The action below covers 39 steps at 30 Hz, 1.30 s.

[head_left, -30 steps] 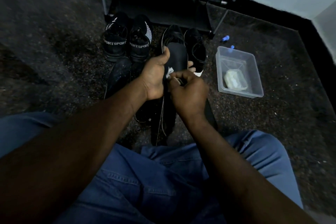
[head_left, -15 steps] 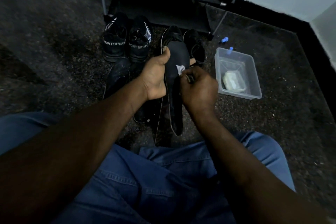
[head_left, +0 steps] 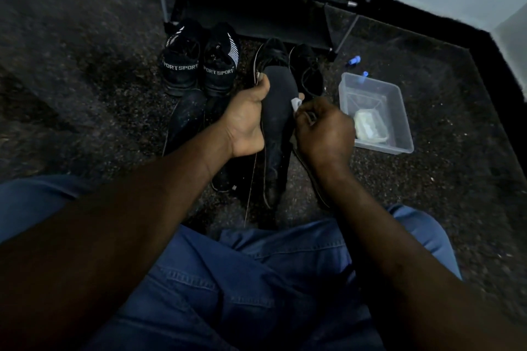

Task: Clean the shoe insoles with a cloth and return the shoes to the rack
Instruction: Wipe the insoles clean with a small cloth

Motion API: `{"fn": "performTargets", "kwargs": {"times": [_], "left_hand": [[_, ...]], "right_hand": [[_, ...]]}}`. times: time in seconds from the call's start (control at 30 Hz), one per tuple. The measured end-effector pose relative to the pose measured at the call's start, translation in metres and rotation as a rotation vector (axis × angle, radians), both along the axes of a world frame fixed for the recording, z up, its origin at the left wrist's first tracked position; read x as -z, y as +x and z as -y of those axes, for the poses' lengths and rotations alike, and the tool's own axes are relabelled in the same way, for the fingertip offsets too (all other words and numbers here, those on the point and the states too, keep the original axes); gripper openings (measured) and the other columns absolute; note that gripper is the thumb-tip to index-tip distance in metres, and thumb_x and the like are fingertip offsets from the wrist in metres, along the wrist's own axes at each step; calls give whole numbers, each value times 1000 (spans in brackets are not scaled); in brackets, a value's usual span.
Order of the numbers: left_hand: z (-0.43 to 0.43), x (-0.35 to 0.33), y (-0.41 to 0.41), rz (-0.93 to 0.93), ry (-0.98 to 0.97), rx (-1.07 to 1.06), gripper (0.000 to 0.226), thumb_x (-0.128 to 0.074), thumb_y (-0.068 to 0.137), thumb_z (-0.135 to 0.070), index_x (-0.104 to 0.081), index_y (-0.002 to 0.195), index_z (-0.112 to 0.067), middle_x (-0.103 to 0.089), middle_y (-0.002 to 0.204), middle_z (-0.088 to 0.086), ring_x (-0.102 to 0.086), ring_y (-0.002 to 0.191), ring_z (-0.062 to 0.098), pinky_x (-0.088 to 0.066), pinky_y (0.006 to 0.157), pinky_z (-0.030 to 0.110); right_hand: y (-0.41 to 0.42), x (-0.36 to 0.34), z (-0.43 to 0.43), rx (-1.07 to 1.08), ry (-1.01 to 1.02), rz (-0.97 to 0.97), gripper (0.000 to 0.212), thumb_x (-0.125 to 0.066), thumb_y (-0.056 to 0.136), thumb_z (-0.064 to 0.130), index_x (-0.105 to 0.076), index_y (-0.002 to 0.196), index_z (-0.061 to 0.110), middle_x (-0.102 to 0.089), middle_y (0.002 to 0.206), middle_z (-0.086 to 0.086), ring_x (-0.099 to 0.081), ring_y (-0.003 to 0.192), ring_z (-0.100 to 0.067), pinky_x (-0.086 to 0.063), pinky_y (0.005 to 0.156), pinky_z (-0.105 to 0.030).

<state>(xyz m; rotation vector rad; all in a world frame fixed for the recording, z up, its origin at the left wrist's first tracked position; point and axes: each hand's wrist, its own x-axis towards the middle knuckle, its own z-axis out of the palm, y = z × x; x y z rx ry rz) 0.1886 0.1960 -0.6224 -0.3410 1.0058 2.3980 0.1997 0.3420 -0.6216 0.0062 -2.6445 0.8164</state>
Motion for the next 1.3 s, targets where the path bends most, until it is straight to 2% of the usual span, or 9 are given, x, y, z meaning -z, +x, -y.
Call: {"fn": "performTargets", "kwargs": {"times": [0.17,0.27,0.33,0.53,0.67,0.8,1.03,1.17,1.3], "left_hand": [[-1,1,-1,2,-52,-30,73,-30,107,-60,-81,101,-9,-76,117,8,-72,105,22,-54,101,37],[1,3,-2,9,-79,-70,76,-30,109,-54,-84,77,-14,-80,92,2,-76,85,14,-59,79,29],[3,4,-4,9,-59,-96,70,-34,109,-54,-83,82,-13,-79,93,3,-77,84,16,-61,74,29],[2,2,2,13,-30,4,70,-31,105,-63,-69,121,-6,-71,119,12,-69,105,26,-54,98,40],[-1,-5,3,-23,-8,17,67,-33,107,-58,-58,142,-8,-68,134,12,-69,110,24,-61,89,34],[2,-1,3,-48,-38,38,60,-32,108,-55,-63,131,-9,-72,115,11,-72,95,23,-62,83,34],[7,5,1,-61,-51,60,65,-31,108,-56,-67,123,-4,-74,111,12,-71,98,25,-59,90,36],[8,7,-1,-64,-46,66,60,-34,108,-54,-64,128,-7,-70,114,13,-69,98,26,-57,89,36],[5,10,-1,-77,-64,83,53,-36,108,-54,-67,123,-13,-70,114,12,-68,98,26,-54,92,37]], "right_hand": [[20,0,24,-100,-156,26,15,-65,88,32,-76,90,21,-77,82,-1,-72,79,-24,-56,70,-40],[29,6,44,-195,-199,36,16,-64,84,28,-77,92,21,-76,84,-1,-72,81,-25,-57,73,-43],[26,7,42,-211,-188,16,19,-65,83,29,-77,95,23,-77,88,1,-73,85,-24,-58,75,-43],[8,7,5,-72,18,22,16,-66,87,34,-74,94,24,-76,86,-1,-71,81,-28,-57,71,-43],[-6,-14,-14,70,-253,89,8,-69,86,26,-76,87,25,-76,83,10,-70,78,-8,-56,77,-30],[-10,-24,-10,14,-456,90,7,-71,85,19,-76,87,24,-75,83,11,-70,78,-3,-56,74,-24],[-13,-31,-6,67,-351,-142,11,-63,87,19,-72,92,24,-72,82,13,-66,74,0,-47,69,-11],[-11,-26,-3,-101,-284,-74,11,-69,89,18,-75,92,26,-72,82,14,-64,73,4,-48,68,-13],[-15,-16,7,-189,-84,-53,14,-71,88,22,-81,97,23,-77,94,5,-71,86,-12,-57,79,-32]]}}
